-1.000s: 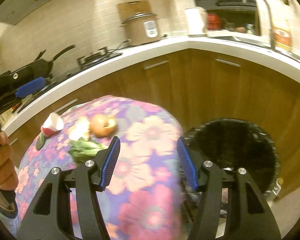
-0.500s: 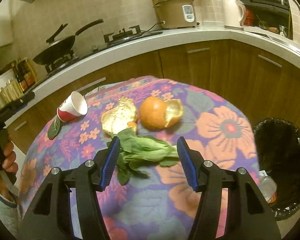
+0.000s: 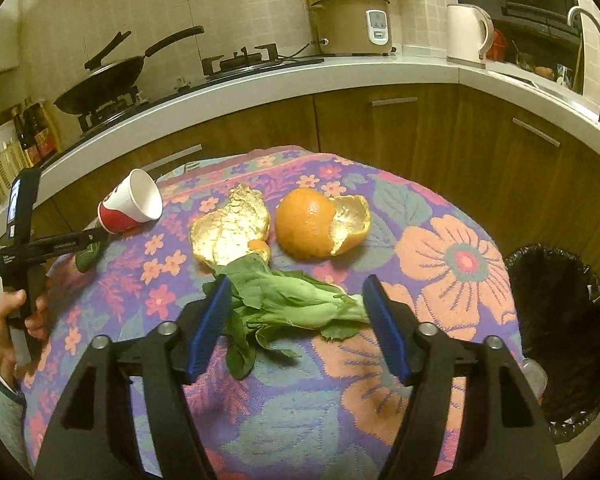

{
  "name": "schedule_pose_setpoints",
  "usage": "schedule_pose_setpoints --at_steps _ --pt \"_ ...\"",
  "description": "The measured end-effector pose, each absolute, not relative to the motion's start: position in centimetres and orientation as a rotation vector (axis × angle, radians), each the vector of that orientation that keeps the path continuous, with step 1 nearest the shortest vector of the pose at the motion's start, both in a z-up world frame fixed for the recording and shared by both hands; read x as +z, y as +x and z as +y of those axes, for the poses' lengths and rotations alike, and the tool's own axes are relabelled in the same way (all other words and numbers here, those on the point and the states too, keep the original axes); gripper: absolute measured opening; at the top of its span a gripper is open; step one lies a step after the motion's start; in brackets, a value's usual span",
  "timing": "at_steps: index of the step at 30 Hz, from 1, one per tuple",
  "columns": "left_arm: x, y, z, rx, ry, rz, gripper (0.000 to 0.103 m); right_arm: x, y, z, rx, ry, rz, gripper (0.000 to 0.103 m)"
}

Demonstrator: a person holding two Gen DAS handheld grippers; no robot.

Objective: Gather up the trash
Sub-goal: 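Grasp a bok choy leaf with the left gripper while the right gripper grasps another leaf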

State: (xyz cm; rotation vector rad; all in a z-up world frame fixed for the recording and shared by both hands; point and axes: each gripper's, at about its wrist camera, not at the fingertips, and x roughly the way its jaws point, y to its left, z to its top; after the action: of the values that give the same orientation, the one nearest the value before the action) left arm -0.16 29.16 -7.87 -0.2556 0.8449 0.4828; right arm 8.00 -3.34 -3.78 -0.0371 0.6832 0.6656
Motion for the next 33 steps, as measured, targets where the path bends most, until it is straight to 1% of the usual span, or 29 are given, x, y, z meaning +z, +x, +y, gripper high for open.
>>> schedule_pose_setpoints --at_steps 1,2,4,5,6,7,9,16,17,19,21,22,23,25,26,28,31,32,33 --pt "-8.0 -0.1 29.1 0.489 -0.249 0.852 0.054 -3.8 8.0 -3.3 0.664 -0.038 0.686 0.067" --pt "-8.0 -0.1 29.1 0.497 -0.242 0.848 0.051 -3.9 8.1 -3.3 0.663 -0.038 0.693 0.067" --pt "-7.9 -0.3 29.0 0.498 -0.235 0.842 0.036 -4.1 8.1 -3.1 0.668 -0.044 0.704 0.069" --pt "-7.8 -0.5 29.0 0.506 -0.234 0.838 0.031 -4.1 8.1 -2.9 0.67 -0.054 0.707 0.072" --pt "-7.9 -0.7 29.0 0.51 -0.237 0.832 0.022 -4.2 8.0 -2.6 0.672 -0.071 0.708 0.076" --pt "-7.8 -1.0 28.9 0.504 -0.251 0.824 0.017 -4.2 7.9 -2.4 0.673 -0.082 0.707 0.077" --pt "-7.8 -1.2 29.0 0.504 -0.271 0.807 0.014 -4.3 7.8 -1.5 0.672 -0.124 0.706 0.08" --pt "-6.9 -2.9 29.0 0.502 -0.307 0.716 0.012 -5.0 8.6 1.3 0.658 -0.239 0.746 0.08" --pt "-6.8 -2.9 29.1 0.501 -0.31 0.709 0.012 -5.1 8.5 1.5 0.644 -0.254 0.745 0.079" --pt "-6.7 -3.1 29.1 0.5 -0.318 0.695 0.012 -5.3 8.4 1.6 0.606 -0.269 0.741 0.063" --pt "-6.6 -3.2 29.2 0.498 -0.323 0.684 0.012 -5.2 8.6 1.1 0.606 -0.24 0.747 0.056" --pt "-6.6 -3.3 29.1 0.5 -0.322 0.68 0.012 -5.2 8.6 0.9 0.609 -0.224 0.747 0.055" --pt "-6.5 -3.3 29.1 0.499 -0.321 0.673 0.012 -5.1 8.6 0.6 0.626 -0.209 0.743 0.045" --pt "-6.3 -3.5 28.9 0.501 -0.314 0.654 0.012 -4.9 8.1 0.6 0.634 -0.212 0.722 0.036" --pt "-6.2 -3.6 28.7 0.504 -0.308 0.642 0.012 -4.8 7.6 0.7 0.651 -0.222 0.713 0.023" --pt "-6.0 -3.5 28.4 0.497 -0.297 0.626 0.012 -4.7 6.9 0.9 0.635 -0.246 0.687 0.021" --pt "-5.4 -3.4 26.9 0.484 -0.248 0.612 0.012 -4.3 6.6 0.4 0.657 -0.214 0.678 0.009" --pt "-5.1 -3.5 26.3 0.476 -0.238 0.604 0.012 -4.1 6.5 -0.1 0.667 -0.184 0.676 0.007" --pt "-4.7 -3.5 25.8 0.465 -0.23 0.595 0.012 -3.9 6.4 -0.5 0.67 -0.171 0.671 0.006"
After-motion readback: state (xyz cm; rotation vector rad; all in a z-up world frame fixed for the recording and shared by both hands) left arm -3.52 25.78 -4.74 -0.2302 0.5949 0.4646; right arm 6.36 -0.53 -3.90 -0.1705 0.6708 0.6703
